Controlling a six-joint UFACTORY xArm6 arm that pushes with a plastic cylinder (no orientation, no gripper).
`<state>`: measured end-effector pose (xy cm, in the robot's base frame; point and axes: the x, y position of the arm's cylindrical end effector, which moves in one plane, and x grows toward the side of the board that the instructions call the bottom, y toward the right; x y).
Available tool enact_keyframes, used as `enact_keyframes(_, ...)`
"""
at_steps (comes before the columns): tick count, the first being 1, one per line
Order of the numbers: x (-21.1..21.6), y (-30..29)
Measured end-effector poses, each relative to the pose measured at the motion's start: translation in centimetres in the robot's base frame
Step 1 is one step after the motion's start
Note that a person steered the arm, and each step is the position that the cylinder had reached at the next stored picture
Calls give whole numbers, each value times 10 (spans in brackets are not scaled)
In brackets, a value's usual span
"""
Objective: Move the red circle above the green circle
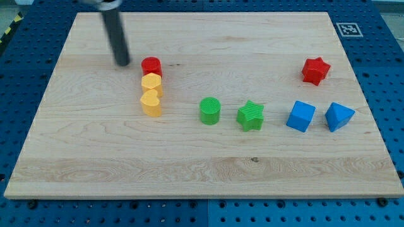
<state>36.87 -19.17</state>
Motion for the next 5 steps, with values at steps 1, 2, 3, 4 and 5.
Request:
enact_keyframes(1,18,-1)
enact_keyframes(2,15,5)
enact_keyframes(3,14,42)
enact_keyframes(4,18,90)
enact_keyframes(5,19,139)
